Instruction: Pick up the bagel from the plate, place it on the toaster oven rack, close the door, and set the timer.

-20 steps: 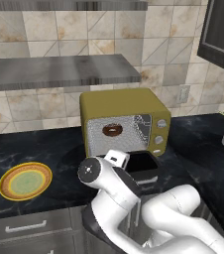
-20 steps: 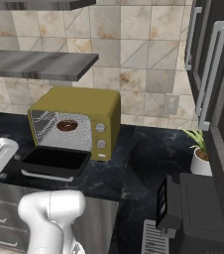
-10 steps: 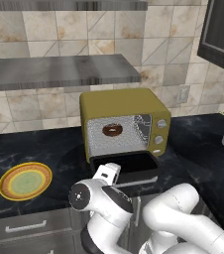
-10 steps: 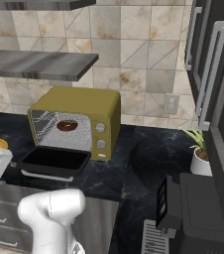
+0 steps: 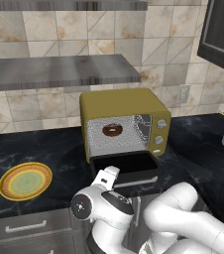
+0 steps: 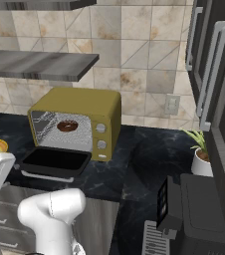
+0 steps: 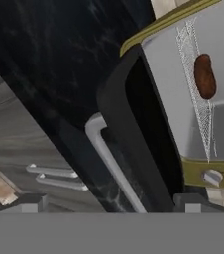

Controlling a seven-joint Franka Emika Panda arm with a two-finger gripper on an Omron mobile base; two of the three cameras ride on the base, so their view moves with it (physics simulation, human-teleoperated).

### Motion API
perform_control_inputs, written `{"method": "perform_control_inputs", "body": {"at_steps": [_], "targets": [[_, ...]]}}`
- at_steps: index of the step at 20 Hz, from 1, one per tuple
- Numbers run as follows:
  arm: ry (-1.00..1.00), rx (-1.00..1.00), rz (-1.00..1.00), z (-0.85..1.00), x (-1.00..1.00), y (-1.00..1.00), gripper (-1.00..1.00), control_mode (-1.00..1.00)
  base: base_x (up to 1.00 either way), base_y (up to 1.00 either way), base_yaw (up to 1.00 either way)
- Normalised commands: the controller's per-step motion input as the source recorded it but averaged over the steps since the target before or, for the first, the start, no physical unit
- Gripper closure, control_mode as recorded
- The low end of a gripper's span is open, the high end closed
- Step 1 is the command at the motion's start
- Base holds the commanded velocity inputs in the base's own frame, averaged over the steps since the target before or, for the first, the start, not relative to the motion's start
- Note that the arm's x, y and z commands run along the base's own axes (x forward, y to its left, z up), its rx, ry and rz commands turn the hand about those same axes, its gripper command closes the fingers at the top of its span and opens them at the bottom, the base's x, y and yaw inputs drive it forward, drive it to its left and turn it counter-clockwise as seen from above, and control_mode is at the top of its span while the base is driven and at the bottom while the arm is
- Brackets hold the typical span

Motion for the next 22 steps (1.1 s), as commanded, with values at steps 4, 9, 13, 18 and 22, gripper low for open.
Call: {"method": "perform_control_inputs", "body": {"at_steps": [4, 9, 13, 18, 22], "targets": [[0.0, 0.0, 0.0, -0.09, 0.32, 0.24, -1.0, -1.0, 0.0, 0.0, 0.0], [0.0, 0.0, 0.0, -0.02, 0.26, 0.3, -1.0, -1.0, 0.0, 0.0, 0.0], [0.0, -0.01, 0.0, -0.18, 0.22, 0.15, -1.0, -1.0, 0.0, 0.0, 0.0], [-0.02, -0.02, 0.0, -0.28, 0.24, 0.01, -1.0, -1.0, 0.0, 0.0, 0.0], [-0.03, -0.02, 0.0, -0.2, 0.26, 0.0, -1.0, -1.0, 0.0, 0.0, 0.0]]}}
